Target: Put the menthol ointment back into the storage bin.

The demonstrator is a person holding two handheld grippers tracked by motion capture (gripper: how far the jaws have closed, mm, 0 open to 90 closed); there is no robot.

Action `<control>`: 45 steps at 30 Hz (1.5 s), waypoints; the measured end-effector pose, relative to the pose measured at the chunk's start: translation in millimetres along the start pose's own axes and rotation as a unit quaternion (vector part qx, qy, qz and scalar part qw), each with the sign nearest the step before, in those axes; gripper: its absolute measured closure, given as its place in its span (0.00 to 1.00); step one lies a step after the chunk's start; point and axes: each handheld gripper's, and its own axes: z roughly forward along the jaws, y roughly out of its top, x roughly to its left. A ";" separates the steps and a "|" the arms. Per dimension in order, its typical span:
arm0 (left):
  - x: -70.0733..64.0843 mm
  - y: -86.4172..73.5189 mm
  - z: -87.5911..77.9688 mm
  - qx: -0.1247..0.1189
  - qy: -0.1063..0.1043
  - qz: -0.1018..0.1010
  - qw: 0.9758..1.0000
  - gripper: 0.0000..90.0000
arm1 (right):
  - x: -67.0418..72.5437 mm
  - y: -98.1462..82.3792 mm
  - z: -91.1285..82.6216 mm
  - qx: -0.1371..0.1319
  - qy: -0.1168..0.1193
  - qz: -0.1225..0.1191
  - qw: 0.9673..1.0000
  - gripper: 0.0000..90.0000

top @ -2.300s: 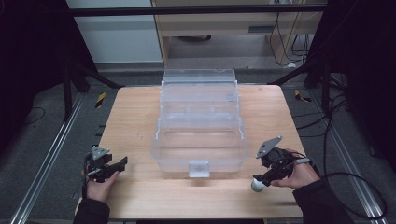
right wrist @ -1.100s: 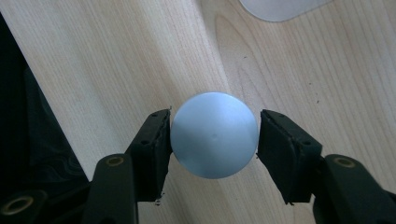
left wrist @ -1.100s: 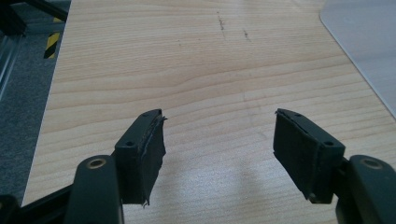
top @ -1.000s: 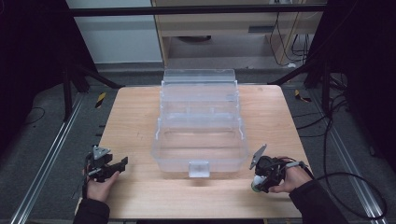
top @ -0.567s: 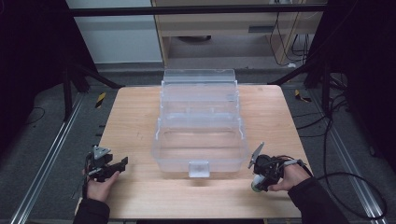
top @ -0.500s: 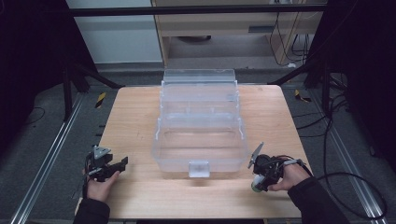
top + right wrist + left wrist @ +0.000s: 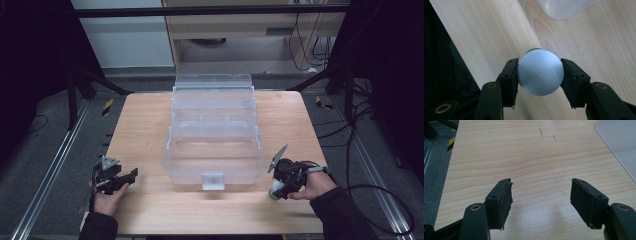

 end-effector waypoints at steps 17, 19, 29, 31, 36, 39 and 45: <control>-0.4 -0.4 -0.7 0.001 -0.002 0.002 1.000 0.37 | 0.0 12.1 -37.2 -0.043 -0.011 0.012 0.999 0.56; -0.4 -0.6 -0.6 0.001 -0.003 0.002 1.000 0.37 | 0.6 13.5 -40.9 -0.044 -0.011 0.014 0.999 0.56; -0.5 -0.5 0.2 0.005 -0.003 0.003 1.000 0.37 | -2.2 22.7 -61.6 -0.044 -0.007 0.009 0.999 0.56; -0.6 -0.7 0.0 0.005 -0.004 0.004 1.000 0.37 | -2.7 26.0 -65.9 -0.041 -0.008 0.007 0.999 0.56; -0.2 -0.8 0.1 0.005 -0.004 0.003 1.000 0.37 | -5.5 33.9 -73.3 -0.037 -0.007 0.001 0.999 0.56; -0.2 -0.7 0.4 0.005 -0.005 0.003 1.000 0.37 | -7.1 39.0 -77.1 -0.031 -0.008 0.001 0.999 0.56; -0.3 -0.6 0.3 0.006 -0.006 0.002 1.000 0.37 | -9.9 50.7 -85.5 -0.037 -0.009 -0.006 0.999 0.56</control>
